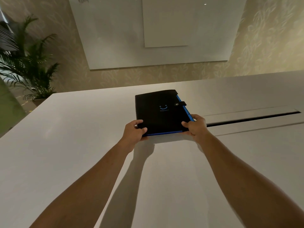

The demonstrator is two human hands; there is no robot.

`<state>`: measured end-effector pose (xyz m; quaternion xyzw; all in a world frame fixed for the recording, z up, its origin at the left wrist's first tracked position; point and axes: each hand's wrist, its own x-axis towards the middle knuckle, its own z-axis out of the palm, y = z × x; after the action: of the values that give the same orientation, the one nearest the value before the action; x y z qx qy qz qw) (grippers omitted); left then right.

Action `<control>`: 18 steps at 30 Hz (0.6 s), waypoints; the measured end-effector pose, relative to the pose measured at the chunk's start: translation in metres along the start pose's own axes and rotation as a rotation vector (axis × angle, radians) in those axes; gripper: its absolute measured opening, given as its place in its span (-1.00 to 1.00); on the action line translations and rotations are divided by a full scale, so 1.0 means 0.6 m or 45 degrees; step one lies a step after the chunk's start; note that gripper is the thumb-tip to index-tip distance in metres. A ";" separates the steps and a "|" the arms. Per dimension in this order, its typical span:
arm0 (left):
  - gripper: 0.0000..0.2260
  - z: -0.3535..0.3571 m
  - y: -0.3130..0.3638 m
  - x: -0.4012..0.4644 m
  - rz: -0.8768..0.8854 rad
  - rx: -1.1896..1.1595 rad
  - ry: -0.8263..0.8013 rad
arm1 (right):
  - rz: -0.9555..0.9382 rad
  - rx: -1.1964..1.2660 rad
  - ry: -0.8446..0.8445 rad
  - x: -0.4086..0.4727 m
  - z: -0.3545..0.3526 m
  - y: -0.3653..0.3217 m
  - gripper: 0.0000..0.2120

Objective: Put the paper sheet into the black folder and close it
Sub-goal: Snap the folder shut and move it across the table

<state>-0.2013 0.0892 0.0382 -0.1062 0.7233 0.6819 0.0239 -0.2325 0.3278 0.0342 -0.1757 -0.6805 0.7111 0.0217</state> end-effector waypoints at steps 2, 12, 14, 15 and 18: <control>-0.61 0.006 -0.010 0.039 0.018 0.112 0.017 | -0.028 -0.122 0.061 0.030 0.007 0.010 -0.50; -0.69 0.019 -0.051 0.164 0.186 0.635 0.237 | -0.248 -0.699 0.225 0.129 0.056 0.041 -0.60; -0.70 0.017 -0.056 0.174 0.225 0.761 0.279 | -0.299 -0.867 0.222 0.137 0.065 0.045 -0.64; -0.71 0.014 -0.060 0.177 0.256 0.868 0.308 | -0.331 -0.980 0.239 0.137 0.068 0.046 -0.64; -0.69 0.000 -0.075 0.179 0.326 1.048 0.370 | -0.471 -1.337 0.357 0.129 0.076 0.058 -0.60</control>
<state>-0.2979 0.0743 -0.0253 -0.0922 0.9373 0.3132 -0.1220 -0.3107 0.3026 -0.0160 -0.1334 -0.9524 0.2321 0.1456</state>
